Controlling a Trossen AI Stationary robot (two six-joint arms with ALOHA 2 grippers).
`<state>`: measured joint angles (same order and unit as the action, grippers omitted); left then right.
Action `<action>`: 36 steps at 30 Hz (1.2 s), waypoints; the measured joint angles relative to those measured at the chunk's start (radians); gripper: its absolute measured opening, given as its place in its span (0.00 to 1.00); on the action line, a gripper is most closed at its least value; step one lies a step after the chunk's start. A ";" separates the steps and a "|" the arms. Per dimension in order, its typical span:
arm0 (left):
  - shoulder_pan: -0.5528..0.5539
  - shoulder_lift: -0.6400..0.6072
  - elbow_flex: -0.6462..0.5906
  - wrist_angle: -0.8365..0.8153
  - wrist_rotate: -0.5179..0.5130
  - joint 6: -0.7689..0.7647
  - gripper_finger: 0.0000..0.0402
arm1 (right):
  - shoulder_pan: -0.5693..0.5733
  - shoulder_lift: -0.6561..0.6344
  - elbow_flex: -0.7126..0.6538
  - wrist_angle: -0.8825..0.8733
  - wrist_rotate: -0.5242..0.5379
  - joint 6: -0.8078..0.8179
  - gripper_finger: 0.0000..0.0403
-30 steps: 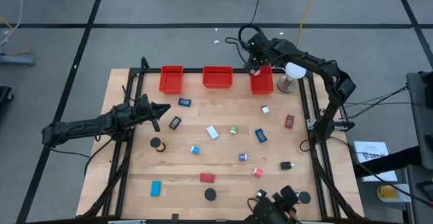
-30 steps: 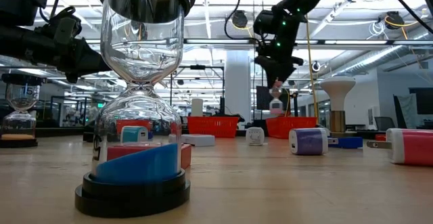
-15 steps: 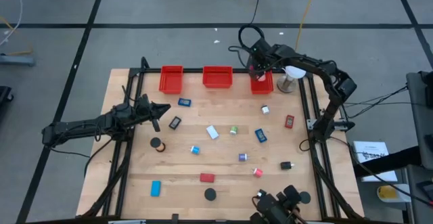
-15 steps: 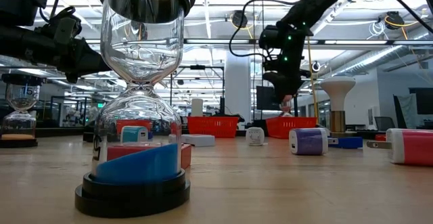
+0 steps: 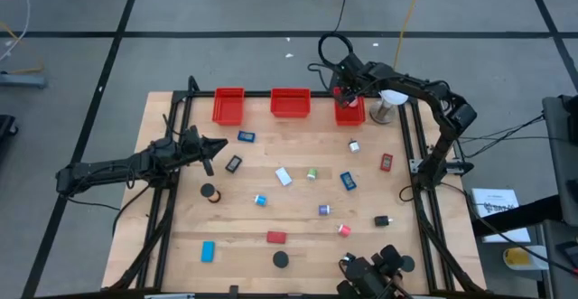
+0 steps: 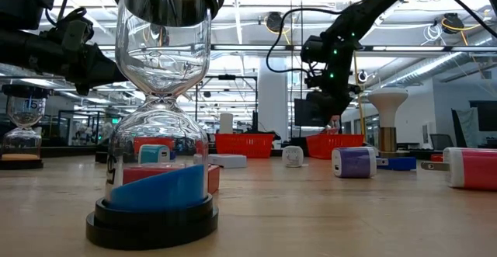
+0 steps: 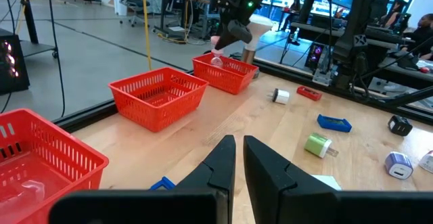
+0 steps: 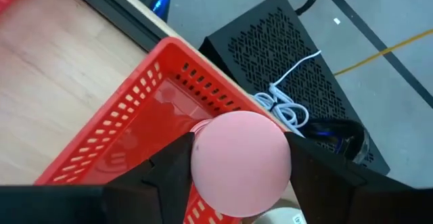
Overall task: Pick & Place Office items
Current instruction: Put the pink hour glass into the right red bin, then put the black digital clock into the middle red bin
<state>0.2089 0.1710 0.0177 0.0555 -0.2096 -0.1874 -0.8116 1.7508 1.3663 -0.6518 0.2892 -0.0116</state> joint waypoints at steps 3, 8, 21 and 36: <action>0.000 0.000 0.000 0.000 0.000 0.000 0.08 | 0.000 0.000 0.000 -0.002 0.021 -0.001 0.54; 0.000 0.000 0.000 0.000 0.000 0.000 0.08 | 0.001 0.000 0.000 -0.002 0.070 -0.001 0.60; 0.000 0.000 0.000 0.000 0.000 0.000 0.08 | 0.027 -0.114 0.000 -0.004 0.064 -0.003 0.58; 0.000 0.000 0.000 -0.003 -0.001 0.056 0.08 | 0.263 -0.496 -0.452 0.407 -0.184 0.059 0.04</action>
<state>0.2092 0.1707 0.0181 0.0520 -0.2104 -0.1317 -0.5485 1.2545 0.9144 -0.2444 0.1054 0.0472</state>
